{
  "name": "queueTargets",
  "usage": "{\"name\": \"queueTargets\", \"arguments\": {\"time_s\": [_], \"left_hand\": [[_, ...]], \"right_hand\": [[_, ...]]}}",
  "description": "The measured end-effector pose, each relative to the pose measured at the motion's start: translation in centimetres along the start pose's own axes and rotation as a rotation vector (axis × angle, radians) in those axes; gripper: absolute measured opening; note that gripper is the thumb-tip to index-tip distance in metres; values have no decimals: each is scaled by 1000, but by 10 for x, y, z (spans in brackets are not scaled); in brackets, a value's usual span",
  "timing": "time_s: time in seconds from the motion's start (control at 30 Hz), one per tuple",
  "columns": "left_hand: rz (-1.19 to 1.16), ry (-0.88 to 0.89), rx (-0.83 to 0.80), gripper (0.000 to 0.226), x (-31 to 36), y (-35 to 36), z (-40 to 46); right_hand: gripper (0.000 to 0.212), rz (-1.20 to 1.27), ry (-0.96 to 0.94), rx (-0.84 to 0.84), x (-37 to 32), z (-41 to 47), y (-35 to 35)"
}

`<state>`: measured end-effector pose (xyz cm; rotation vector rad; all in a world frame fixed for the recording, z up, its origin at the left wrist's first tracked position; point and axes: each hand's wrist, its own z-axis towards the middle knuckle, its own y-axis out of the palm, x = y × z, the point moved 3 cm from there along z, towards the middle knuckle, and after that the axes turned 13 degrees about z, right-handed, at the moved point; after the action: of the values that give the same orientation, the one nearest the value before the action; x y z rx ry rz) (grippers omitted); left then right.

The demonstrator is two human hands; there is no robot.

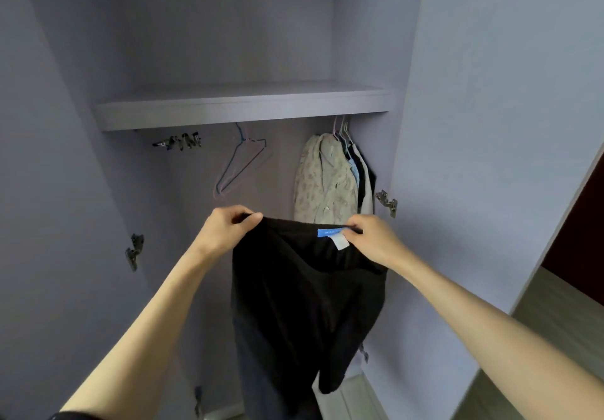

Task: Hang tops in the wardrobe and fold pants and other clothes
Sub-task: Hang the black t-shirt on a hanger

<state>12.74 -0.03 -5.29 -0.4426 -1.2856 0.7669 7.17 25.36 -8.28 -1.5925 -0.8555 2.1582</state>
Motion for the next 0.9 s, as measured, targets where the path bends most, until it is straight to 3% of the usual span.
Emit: {"name": "queueTargets", "arguments": {"time_s": [0.1, 0.2, 0.3, 0.4, 0.53, 0.73, 0.83, 0.9], "left_hand": [[147, 19, -36, 11, -15, 6, 2], [213, -36, -242, 7, -29, 11, 11], [371, -66, -465, 18, -39, 21, 21], [330, -46, -530, 25, -40, 32, 31], [202, -65, -396, 10, -47, 47, 49], [327, -88, -129, 13, -63, 51, 95], [297, -172, 101, 7, -81, 26, 123], [285, -198, 152, 13, -93, 13, 140]], "right_hand": [[17, -52, -53, 26, -16, 16, -6], [15, -85, -83, 14, -33, 30, -12], [12, -143, -123, -17, -48, 42, -10], [12, -101, -150, -9, -62, 54, -2], [11, -21, -182, 7, -72, 74, 12], [10, 6, -203, 8, -65, 119, 17], [13, -280, -176, 2, -38, 146, 24], [17, -476, -128, -43, -12, 163, 35]]}}
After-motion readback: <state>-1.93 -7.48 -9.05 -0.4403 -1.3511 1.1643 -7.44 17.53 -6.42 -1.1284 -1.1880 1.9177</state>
